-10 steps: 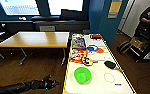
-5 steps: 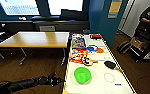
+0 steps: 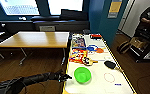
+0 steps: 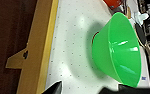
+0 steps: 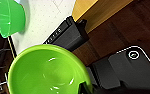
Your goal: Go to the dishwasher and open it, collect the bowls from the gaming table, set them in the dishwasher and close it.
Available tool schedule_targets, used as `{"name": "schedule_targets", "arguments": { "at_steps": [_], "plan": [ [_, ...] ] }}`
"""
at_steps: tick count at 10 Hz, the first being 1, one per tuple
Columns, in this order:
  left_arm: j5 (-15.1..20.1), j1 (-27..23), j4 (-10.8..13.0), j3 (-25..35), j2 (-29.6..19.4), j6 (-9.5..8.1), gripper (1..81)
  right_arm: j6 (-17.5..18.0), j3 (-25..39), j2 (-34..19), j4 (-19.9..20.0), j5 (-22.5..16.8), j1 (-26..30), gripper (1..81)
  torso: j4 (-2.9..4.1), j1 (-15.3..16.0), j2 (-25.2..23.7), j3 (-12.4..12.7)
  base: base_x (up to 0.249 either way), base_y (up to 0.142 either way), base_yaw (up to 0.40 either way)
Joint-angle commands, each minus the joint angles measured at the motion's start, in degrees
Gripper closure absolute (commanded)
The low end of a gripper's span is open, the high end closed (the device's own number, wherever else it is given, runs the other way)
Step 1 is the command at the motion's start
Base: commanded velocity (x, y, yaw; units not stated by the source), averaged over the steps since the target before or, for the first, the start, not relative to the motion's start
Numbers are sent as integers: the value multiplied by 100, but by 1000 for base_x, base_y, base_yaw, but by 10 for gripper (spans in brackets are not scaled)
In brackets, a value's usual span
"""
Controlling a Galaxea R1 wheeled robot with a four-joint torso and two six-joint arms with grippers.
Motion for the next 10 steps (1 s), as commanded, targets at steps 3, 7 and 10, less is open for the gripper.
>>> {"name": "schedule_targets", "arguments": {
  "at_steps": [3, 7, 10],
  "plan": [
    [526, -1191, -74, -501, 633, -49, 10, -19, 104, -308, -9, -322, 358, 811, 0, 0, 0, 0, 0, 0, 0],
    [517, -1147, -74, -1152, 1134, -540, 10, -19, 87, -255, -9, -322, 350, 811, 0, 2, 0, 0, 0, 0, 0],
    [482, -1025, -65, -1213, 1161, -576, 10, -19, 86, -220, -9, -322, 358, 811, 0, 2, 0, 0, 0, 0, 0]
  ]
}}
